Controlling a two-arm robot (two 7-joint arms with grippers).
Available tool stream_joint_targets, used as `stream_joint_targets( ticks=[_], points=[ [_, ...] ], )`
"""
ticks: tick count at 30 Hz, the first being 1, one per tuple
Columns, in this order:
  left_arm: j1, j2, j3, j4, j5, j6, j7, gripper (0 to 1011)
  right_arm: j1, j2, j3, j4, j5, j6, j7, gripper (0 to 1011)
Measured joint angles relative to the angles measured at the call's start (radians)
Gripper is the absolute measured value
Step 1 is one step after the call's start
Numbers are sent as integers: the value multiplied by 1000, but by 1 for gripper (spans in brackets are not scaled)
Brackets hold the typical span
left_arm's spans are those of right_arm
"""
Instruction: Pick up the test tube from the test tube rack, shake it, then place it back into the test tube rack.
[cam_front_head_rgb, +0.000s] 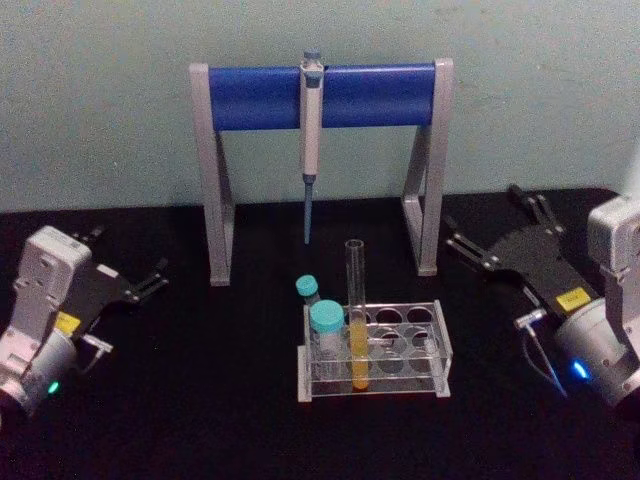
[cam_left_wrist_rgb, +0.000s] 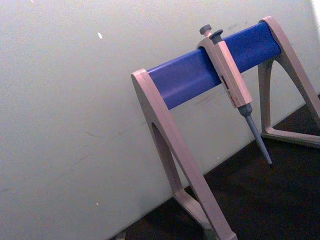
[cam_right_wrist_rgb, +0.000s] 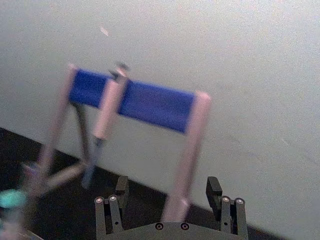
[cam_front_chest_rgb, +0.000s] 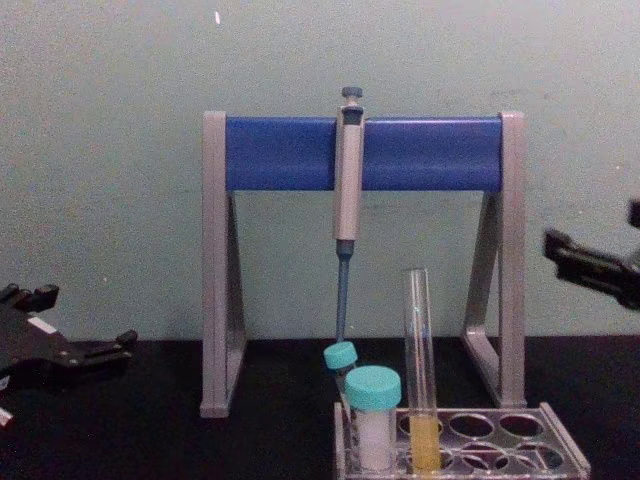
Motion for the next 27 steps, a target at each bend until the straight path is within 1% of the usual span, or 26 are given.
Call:
stream_joint_targets(
  ticks=[1, 4, 5, 7, 9, 10, 12, 13, 16, 21, 27],
  points=[
    [0, 0, 0, 0, 0, 0, 0, 1001, -13, -13, 8, 11, -20, 4, -32, 1000],
    [0, 0, 0, 0, 0, 0, 0, 1001, -27, -31, 18, 32, -44, 8, -76, 1000],
    [0, 0, 0, 0, 0, 0, 0, 1001, -36, -45, 23, 48, -55, 9, -96, 1000],
    [0, 0, 0, 0, 0, 0, 0, 1001, -47, -63, 30, 73, -65, 10, -121, 1000],
    [0, 0, 0, 0, 0, 0, 0, 1001, -52, -75, 33, 88, -70, 11, -133, 1000],
    [0, 0, 0, 0, 0, 0, 0, 1001, -56, -86, 36, 106, -73, 12, -142, 1000],
    [0, 0, 0, 0, 0, 0, 0, 1001, -59, -102, 40, 131, -73, 18, -145, 1000],
    [0, 0, 0, 0, 0, 0, 0, 1001, -59, -102, 40, 131, -73, 18, -145, 1000],
    [0, 0, 0, 0, 0, 0, 0, 1001, -61, -122, 45, 170, -67, 30, -141, 1000],
    [0, 0, 0, 0, 0, 0, 0, 1001, -57, -142, 51, 212, -59, 45, -122, 1000],
    [0, 0, 0, 0, 0, 0, 0, 1001, -51, -154, 58, 239, -56, 54, -104, 1000]
  ],
)
